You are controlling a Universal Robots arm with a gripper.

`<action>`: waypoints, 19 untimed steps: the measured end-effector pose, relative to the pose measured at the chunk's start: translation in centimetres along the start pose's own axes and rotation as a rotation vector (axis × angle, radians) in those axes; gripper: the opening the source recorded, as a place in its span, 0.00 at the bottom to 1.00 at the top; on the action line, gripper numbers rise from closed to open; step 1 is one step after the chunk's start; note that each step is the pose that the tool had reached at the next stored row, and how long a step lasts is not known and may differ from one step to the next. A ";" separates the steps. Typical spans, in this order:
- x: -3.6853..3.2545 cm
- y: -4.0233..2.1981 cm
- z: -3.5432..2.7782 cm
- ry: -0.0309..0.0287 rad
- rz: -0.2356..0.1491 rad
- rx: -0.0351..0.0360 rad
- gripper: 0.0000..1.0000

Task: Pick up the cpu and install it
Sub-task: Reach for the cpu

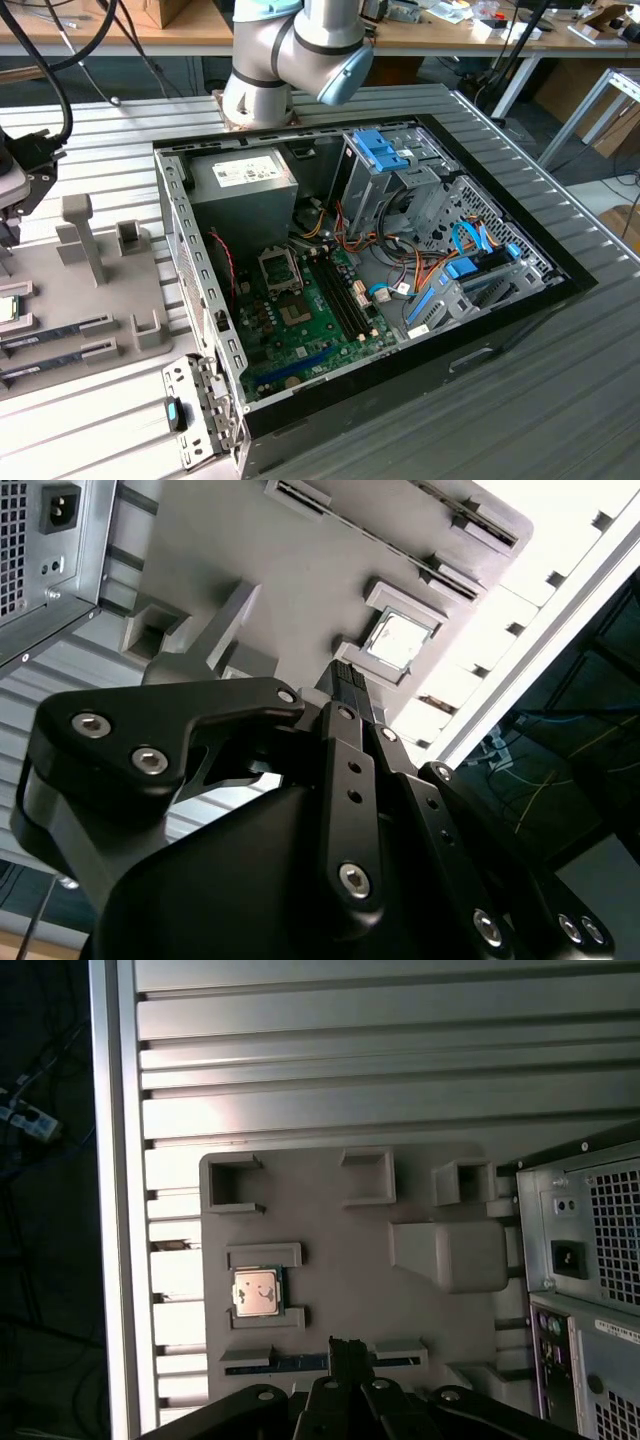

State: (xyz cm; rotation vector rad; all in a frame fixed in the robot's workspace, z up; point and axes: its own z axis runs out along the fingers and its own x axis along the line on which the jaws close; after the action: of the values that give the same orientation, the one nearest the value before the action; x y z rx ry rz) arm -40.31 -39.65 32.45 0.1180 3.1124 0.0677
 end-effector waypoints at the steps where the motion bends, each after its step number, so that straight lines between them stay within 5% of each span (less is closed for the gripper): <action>1: 0.06 0.00 0.01 0.0000 0.000 0.0001 0.11; 19: 1.74 -0.06 0.58 0.0000 0.000 0.0000 0.11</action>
State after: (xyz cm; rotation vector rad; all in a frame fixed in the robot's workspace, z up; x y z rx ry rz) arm -42.04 -39.56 31.82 0.1180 3.1125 0.0677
